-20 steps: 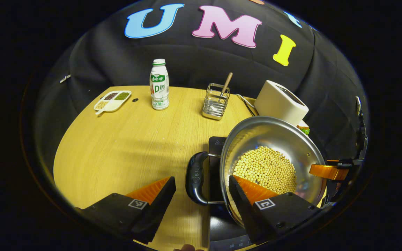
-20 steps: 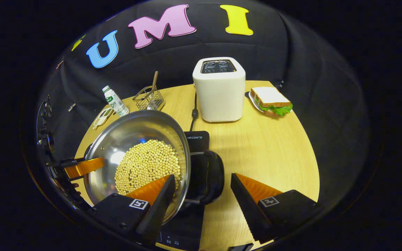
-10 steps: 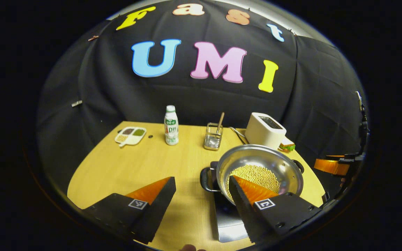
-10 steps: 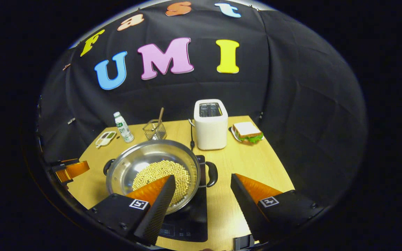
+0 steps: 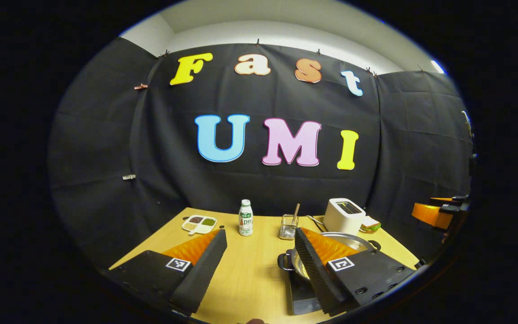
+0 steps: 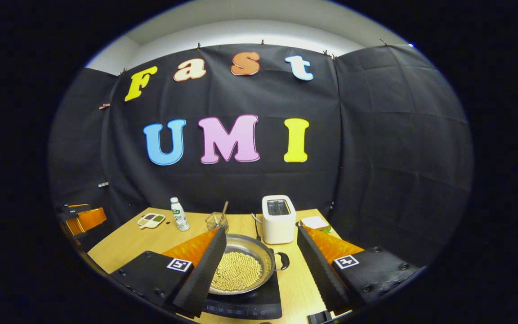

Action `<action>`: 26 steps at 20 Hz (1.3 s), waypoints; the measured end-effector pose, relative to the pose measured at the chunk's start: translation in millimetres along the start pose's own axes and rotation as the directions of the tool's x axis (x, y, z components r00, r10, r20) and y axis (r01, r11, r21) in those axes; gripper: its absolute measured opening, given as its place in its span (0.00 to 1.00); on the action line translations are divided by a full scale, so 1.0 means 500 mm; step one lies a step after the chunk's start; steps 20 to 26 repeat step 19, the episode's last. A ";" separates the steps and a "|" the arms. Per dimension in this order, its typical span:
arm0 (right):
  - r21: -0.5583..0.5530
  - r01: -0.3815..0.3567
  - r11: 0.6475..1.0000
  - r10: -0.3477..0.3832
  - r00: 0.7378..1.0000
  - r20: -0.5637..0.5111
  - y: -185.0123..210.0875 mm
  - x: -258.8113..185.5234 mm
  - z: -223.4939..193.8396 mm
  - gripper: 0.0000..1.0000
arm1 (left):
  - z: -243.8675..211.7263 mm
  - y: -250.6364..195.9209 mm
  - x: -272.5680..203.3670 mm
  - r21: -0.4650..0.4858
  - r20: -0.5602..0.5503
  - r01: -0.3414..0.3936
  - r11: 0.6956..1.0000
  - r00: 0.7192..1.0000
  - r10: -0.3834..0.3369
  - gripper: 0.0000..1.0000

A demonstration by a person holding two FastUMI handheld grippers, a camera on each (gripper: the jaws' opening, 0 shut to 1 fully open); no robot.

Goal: First push the handle of the pot to place it horizontally, then grasp the pot with both hands and set it on the induction cooktop.

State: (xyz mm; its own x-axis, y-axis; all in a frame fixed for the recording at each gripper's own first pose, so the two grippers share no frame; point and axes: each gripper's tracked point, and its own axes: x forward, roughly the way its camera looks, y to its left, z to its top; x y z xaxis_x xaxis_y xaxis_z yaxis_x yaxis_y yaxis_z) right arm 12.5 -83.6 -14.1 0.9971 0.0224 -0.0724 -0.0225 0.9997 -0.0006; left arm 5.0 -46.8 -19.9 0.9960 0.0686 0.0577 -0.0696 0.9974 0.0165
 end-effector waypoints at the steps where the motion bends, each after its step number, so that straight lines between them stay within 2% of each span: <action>1: 0.001 0.005 1.000 -0.005 1.000 0.013 0.001 -0.014 0.009 0.99 | 0.007 0.006 -0.013 0.007 0.013 -0.007 1.000 1.000 0.007 0.95; 5: 0.022 0.032 0.999 -0.033 0.998 0.047 -0.008 -0.066 0.026 0.98 | 0.025 0.028 -0.077 0.065 0.056 -0.037 0.997 0.998 0.034 0.95; 11: 0.014 0.115 0.993 -0.116 0.990 0.076 -0.051 -0.130 0.013 0.98 | 0.005 0.049 -0.148 0.025 0.082 -0.070 0.997 0.994 0.068 0.95; 16: -0.016 0.103 0.995 -0.101 0.992 0.077 -0.029 -0.156 -0.008 0.98 | -0.036 0.050 -0.176 -0.024 0.058 -0.077 0.997 0.995 0.078 0.95; 19: -0.023 0.076 0.997 -0.075 0.996 0.043 -0.004 -0.163 -0.026 0.98 | -0.063 0.045 -0.180 -0.020 0.029 -0.075 0.997 0.997 0.075 0.95; 26: -0.023 0.076 0.997 -0.075 0.996 0.043 -0.004 -0.163 -0.026 0.98 | -0.063 0.045 -0.180 -0.020 0.029 -0.075 0.997 0.997 0.075 0.95</action>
